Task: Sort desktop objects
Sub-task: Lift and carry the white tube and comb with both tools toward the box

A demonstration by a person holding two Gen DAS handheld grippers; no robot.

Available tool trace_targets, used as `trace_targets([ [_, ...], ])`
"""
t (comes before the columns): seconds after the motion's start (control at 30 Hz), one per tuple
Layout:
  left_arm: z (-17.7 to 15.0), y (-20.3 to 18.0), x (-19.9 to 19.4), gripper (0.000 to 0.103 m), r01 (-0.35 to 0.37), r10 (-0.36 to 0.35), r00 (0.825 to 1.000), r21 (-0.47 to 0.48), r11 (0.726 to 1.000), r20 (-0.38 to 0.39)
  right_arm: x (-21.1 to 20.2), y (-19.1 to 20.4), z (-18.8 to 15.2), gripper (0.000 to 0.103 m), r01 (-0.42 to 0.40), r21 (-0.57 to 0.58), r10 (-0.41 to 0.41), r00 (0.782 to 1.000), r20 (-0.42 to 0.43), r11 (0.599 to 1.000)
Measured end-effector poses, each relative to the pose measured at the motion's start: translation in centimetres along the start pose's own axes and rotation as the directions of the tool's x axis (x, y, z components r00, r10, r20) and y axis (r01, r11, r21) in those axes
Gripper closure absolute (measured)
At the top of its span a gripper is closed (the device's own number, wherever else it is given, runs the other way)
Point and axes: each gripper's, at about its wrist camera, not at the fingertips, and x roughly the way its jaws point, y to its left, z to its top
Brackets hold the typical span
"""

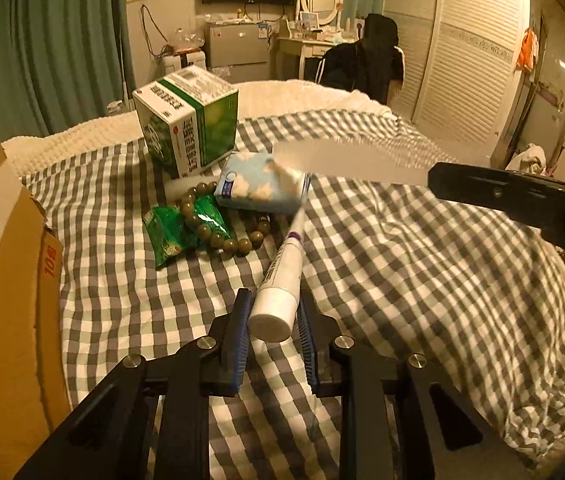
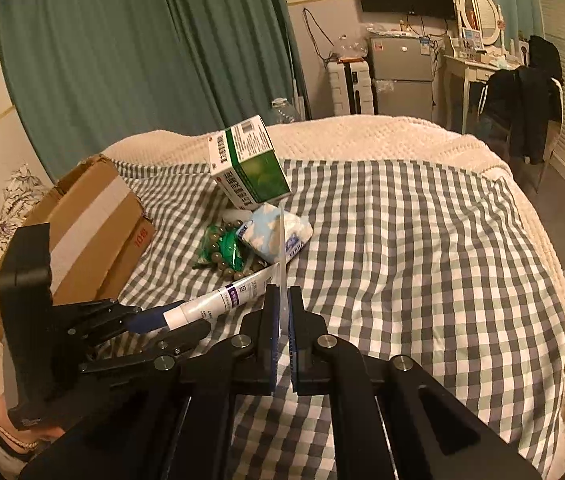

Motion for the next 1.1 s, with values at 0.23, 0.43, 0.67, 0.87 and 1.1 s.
trace_targets([
  [0.23,0.3,0.2,-1.9,0.083,-0.008,0.008,0.999,-0.012,1.0,0.037,-1.5,1.0,0.5,0.099,-0.013,-0.008,0.013,0.999,0.049,1.0],
  [0.43,0.4,0.7,-4.2,0.083,-0.013,0.015,0.997,-0.037,0.999,0.07,-2.8,1.9,1.2,0.099,-0.023,-0.018,0.025,0.996,0.089,1.0],
  [0.67,0.5,0.4,-7.4,0.083,-0.051,0.054,0.99,-0.031,0.998,0.129,-4.1,2.8,1.7,0.099,-0.023,-0.03,0.026,0.992,0.122,0.999],
  [0.87,0.7,0.4,-10.9,0.083,-0.071,0.076,0.98,-0.033,0.997,0.185,-6.1,3.3,2.5,0.099,-0.026,-0.012,0.028,0.985,0.172,1.0],
  [1.1,0.9,0.7,-14.5,0.083,-0.095,0.103,0.968,-0.046,0.994,0.228,-8.6,4.3,3.2,0.099,-0.02,-0.019,0.024,0.972,0.236,1.0],
])
